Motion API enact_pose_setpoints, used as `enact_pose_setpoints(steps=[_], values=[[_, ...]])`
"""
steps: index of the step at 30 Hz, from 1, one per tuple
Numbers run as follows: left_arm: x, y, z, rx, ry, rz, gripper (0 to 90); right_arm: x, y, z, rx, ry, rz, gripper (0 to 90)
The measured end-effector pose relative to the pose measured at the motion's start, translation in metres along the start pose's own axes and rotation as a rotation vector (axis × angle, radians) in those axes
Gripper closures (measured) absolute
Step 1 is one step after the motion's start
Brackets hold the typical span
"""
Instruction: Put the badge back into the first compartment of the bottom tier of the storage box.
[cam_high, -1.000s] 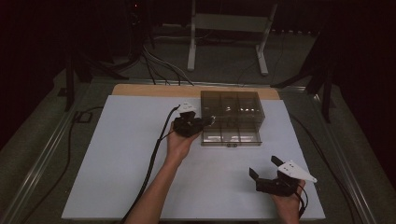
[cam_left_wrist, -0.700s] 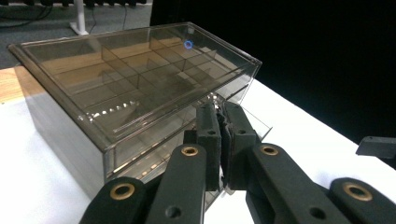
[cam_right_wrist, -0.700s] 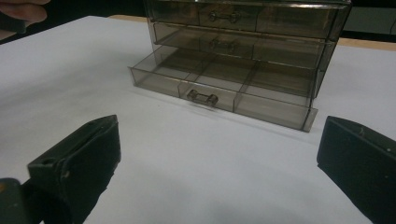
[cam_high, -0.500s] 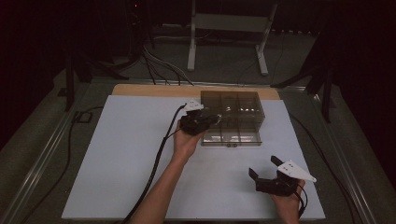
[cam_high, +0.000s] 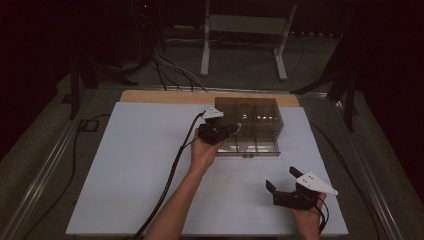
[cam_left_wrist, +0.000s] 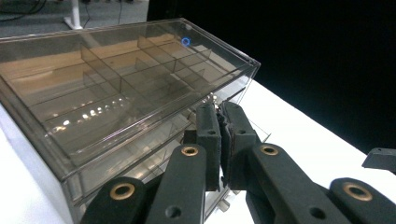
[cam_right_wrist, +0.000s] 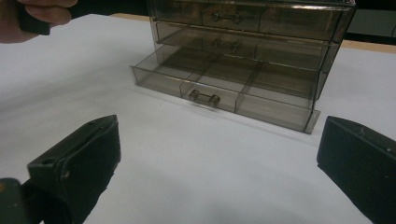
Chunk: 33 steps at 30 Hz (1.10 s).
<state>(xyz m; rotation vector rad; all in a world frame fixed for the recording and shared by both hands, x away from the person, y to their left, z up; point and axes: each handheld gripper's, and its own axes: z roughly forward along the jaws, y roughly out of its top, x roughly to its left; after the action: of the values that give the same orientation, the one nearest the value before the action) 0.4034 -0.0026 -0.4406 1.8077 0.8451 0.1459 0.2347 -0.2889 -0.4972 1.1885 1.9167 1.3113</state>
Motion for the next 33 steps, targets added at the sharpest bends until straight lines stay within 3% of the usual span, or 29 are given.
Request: enact_pose_setpoints(steps=[20, 33], values=[[-0.007, -0.001, 0.018, 0.009, -0.024, -0.009, 88.4, 0.001, 0.0, 0.002, 0.003, 0.004, -0.011, 0.0], [-0.001, -0.003, 0.025, 0.049, -0.001, -0.004, 88.4, 0.001, 0.0, 0.002, 0.004, 0.006, -0.011, 0.0]])
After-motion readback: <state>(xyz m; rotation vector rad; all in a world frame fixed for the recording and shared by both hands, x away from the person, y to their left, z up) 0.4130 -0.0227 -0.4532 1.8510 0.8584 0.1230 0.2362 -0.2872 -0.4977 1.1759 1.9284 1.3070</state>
